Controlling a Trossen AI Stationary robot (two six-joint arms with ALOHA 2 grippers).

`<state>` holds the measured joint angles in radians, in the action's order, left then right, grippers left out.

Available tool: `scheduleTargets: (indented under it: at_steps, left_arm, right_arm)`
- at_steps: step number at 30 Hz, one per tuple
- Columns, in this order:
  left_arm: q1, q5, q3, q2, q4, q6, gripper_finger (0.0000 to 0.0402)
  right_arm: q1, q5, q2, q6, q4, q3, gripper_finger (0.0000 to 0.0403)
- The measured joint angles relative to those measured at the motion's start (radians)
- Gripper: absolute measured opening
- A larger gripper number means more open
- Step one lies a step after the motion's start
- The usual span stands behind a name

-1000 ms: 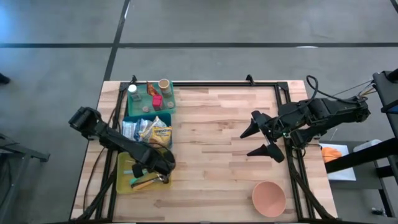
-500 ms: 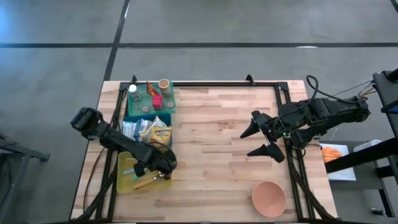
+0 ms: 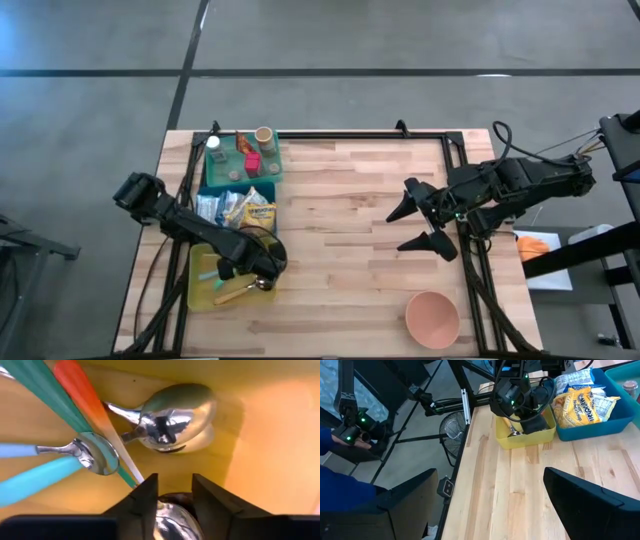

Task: Pick & Place Food Item
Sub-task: Put the orange and white spoon into the yellow bin

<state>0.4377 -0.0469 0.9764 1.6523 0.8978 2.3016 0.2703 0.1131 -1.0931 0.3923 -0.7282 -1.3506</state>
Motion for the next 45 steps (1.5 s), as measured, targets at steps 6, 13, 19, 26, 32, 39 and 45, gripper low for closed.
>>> scheduleTargets:
  at_steps: [6,13,19,26,32,39,45]
  left_arm:
    - [-0.001,-0.002,0.021,-0.009,-0.002,-0.235,0.0186]
    - [-0.002,-0.083,0.060,-0.045,0.027,-0.774,0.0204]
    - [-0.002,-0.076,0.067,-0.047,0.044,-1.257,0.0204]
    - [0.002,-0.075,0.064,-0.047,0.059,-1.809,0.0204]
    - [0.002,-0.075,0.046,-0.046,0.063,-2.064,0.0204]
    - [0.034,-0.015,-0.018,-0.046,0.041,-2.139,0.0204]
    - [0.087,0.001,-0.020,-0.047,0.011,-2.172,0.0204]
  right_arm:
    - [0.000,0.000,0.000,0.000,-0.001,0.000,0.0359]
    - [0.000,0.000,0.000,-0.003,-0.032,0.000,0.0359]
    - [0.000,0.000,0.000,0.000,-0.031,0.000,0.0359]
    - [0.000,0.000,0.000,0.056,-0.030,0.000,0.0359]
    - [0.000,-0.001,0.000,0.085,-0.028,0.000,0.0359]
    - [0.000,-0.002,0.000,0.125,-0.029,0.000,0.0359]
    - [0.000,-0.008,0.000,0.125,-0.029,0.000,0.0359]
